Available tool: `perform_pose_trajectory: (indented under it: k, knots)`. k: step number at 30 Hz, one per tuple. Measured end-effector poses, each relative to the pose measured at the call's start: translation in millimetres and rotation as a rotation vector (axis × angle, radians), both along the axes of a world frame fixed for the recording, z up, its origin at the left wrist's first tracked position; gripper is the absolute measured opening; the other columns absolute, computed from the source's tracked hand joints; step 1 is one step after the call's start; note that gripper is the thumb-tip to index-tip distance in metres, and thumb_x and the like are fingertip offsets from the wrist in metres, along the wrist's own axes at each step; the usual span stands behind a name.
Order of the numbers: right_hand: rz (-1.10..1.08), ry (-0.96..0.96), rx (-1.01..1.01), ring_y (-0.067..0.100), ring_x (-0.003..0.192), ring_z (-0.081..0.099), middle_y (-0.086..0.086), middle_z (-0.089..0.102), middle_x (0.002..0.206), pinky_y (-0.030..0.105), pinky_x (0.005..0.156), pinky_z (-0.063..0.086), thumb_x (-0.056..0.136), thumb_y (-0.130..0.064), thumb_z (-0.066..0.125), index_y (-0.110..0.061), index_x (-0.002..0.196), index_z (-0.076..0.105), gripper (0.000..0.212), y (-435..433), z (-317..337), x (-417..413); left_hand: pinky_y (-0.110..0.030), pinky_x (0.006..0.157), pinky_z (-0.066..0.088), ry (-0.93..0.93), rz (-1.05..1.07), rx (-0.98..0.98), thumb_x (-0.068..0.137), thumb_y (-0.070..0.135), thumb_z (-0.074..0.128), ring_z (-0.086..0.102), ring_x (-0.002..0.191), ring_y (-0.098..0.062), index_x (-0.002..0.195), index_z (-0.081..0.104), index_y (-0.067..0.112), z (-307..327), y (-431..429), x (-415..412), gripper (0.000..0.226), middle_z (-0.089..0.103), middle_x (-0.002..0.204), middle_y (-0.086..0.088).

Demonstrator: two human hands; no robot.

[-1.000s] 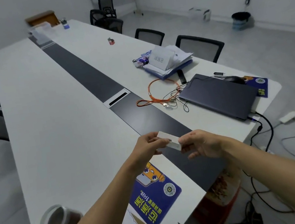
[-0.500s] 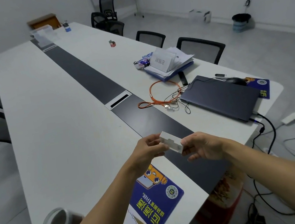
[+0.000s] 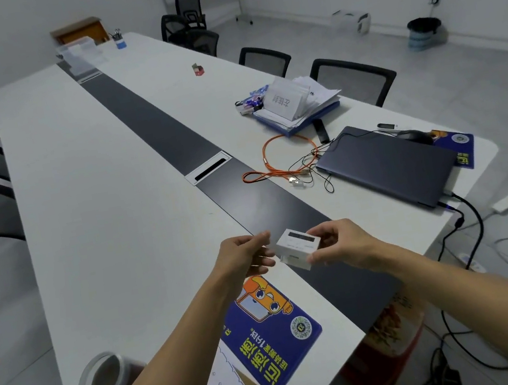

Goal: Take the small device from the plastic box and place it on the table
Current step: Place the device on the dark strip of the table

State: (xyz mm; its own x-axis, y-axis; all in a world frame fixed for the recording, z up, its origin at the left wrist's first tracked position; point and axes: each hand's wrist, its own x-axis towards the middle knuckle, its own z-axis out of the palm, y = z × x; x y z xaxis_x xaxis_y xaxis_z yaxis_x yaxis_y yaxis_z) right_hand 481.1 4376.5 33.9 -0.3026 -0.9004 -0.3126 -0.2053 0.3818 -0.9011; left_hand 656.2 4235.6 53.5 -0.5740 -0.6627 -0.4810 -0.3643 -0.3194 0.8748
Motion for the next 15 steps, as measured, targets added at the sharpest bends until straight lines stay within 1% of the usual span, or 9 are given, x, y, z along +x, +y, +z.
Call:
perform_pose_trajectory:
  k: [1, 3, 5, 6, 8, 10, 11, 13, 15]
  knots:
    - [-0.004, 0.05, -0.013, 0.015, 0.098, 0.063, -0.008, 0.063, 0.103, 0.021, 0.073, 0.058, 0.073, -0.019, 0.085, -0.018, 0.115, 0.061, 0.048, -1.3, -0.9, 2.7, -0.024, 0.057, 0.057, 0.0, -0.035, 0.038, 0.091, 0.024, 0.063, 0.068, 0.061, -0.018, 0.106, 0.067, -0.001, 1.7, -0.2, 1.0, 0.03, 0.07, 0.084, -0.016]
    - [-0.011, 0.144, -0.026, 0.011, 0.099, 0.062, -0.007, 0.062, 0.108, 0.018, 0.073, 0.056, 0.069, -0.021, 0.088, -0.013, 0.124, 0.058, 0.063, -4.7, -3.1, 7.4, -0.022, 0.055, 0.058, -0.01, -0.077, 0.069, 0.089, 0.019, 0.067, 0.07, 0.059, -0.018, 0.107, 0.067, -0.002, 1.2, 0.5, 3.1, 0.028, 0.072, 0.087, -0.017]
    - [0.004, 0.186, -0.027, 0.013, 0.104, 0.061, -0.002, 0.061, 0.116, 0.02, 0.078, 0.057, 0.067, -0.024, 0.09, -0.013, 0.128, 0.055, 0.071, -8.2, -6.2, 11.2, -0.022, 0.058, 0.059, -0.021, -0.058, 0.065, 0.087, 0.013, 0.069, 0.072, 0.062, -0.02, 0.107, 0.066, -0.004, -2.2, -0.8, 5.4, 0.027, 0.073, 0.094, -0.019]
    - [0.014, 0.174, -0.018, 0.015, 0.106, 0.062, -0.002, 0.062, 0.118, 0.021, 0.079, 0.057, 0.068, -0.025, 0.089, -0.014, 0.128, 0.055, 0.071, -9.6, -6.8, 12.5, -0.024, 0.061, 0.06, -0.022, -0.044, 0.069, 0.087, 0.011, 0.069, 0.072, 0.065, -0.021, 0.107, 0.066, -0.005, -4.4, -2.6, 6.9, 0.025, 0.073, 0.097, -0.02]
    - [0.032, 0.056, 0.004, 0.018, 0.105, 0.065, -0.001, 0.067, 0.116, 0.023, 0.078, 0.058, 0.074, -0.023, 0.085, -0.013, 0.124, 0.058, 0.057, -12.9, -6.8, 14.3, -0.026, 0.065, 0.062, -0.035, -0.034, 0.081, 0.089, 0.008, 0.066, 0.073, 0.071, -0.023, 0.105, 0.066, -0.007, -6.3, -8.6, 12.7, 0.021, 0.072, 0.1, -0.021]
    - [0.029, -0.122, 0.031, 0.02, 0.099, 0.07, 0.002, 0.073, 0.11, 0.025, 0.076, 0.059, 0.085, -0.02, 0.075, -0.009, 0.118, 0.063, 0.037, -16.5, -5.0, 15.5, -0.027, 0.066, 0.061, -0.046, -0.037, 0.104, 0.092, 0.006, 0.062, 0.072, 0.079, -0.025, 0.1, 0.067, -0.006, -8.7, -17.9, 21.8, 0.015, 0.072, 0.102, -0.018]
    - [0.011, -0.203, 0.044, 0.021, 0.096, 0.072, 0.004, 0.075, 0.108, 0.027, 0.075, 0.059, 0.089, -0.019, 0.07, -0.006, 0.117, 0.065, 0.031, -18.2, -3.6, 15.4, -0.026, 0.065, 0.06, -0.047, -0.047, 0.117, 0.093, 0.006, 0.06, 0.07, 0.082, -0.026, 0.099, 0.067, -0.004, -9.6, -22.1, 26.3, 0.014, 0.072, 0.102, -0.017]
    - [-0.046, -0.342, 0.073, 0.022, 0.089, 0.073, 0.009, 0.076, 0.105, 0.029, 0.075, 0.06, 0.093, -0.017, 0.064, -0.005, 0.117, 0.065, 0.027, -23.8, -1.7, 17.1, -0.026, 0.066, 0.059, -0.06, -0.088, 0.114, 0.095, 0.009, 0.057, 0.068, 0.087, -0.026, 0.1, 0.067, 0.0, -11.5, -30.4, 34.8, 0.015, 0.072, 0.102, -0.014]
    - [-0.06, -0.413, 0.11, 0.024, 0.086, 0.073, 0.013, 0.076, 0.104, 0.031, 0.074, 0.059, 0.093, -0.017, 0.064, -0.004, 0.117, 0.065, 0.027, -29.6, 0.0, 20.8, -0.025, 0.067, 0.058, -0.073, -0.147, 0.087, 0.096, 0.012, 0.056, 0.068, 0.086, -0.023, 0.102, 0.067, 0.002, -13.6, -37.1, 40.7, 0.016, 0.072, 0.102, -0.012]
